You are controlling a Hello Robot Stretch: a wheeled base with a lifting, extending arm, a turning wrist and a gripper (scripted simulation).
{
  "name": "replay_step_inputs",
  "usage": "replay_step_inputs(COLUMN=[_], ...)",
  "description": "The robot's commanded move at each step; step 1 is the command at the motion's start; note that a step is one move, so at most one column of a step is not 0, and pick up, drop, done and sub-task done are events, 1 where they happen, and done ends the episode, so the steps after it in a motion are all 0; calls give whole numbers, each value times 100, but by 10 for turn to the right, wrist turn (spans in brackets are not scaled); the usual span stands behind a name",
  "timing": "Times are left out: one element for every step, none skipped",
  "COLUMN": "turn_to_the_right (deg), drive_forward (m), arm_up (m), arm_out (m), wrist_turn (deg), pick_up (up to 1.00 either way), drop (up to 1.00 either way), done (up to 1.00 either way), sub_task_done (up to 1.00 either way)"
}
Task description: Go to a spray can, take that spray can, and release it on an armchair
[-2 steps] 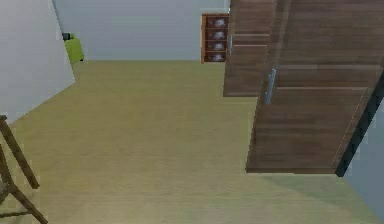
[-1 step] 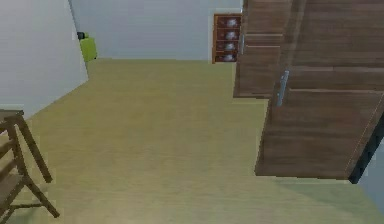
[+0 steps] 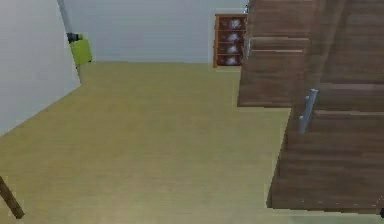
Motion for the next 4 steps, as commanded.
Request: replay_step_inputs(turn_to_the_right=[-240,0,0,0], drive_forward=[0,100,100,100], arm_up=[0,0,0,0], arm_out=[0,0,0,0], wrist_turn=[0,0,0,0], pick_up=[0,0,0,0], drop=[0,0,0,0], done=[0,0,0,0], sub_task_done=[0,0,0,0])
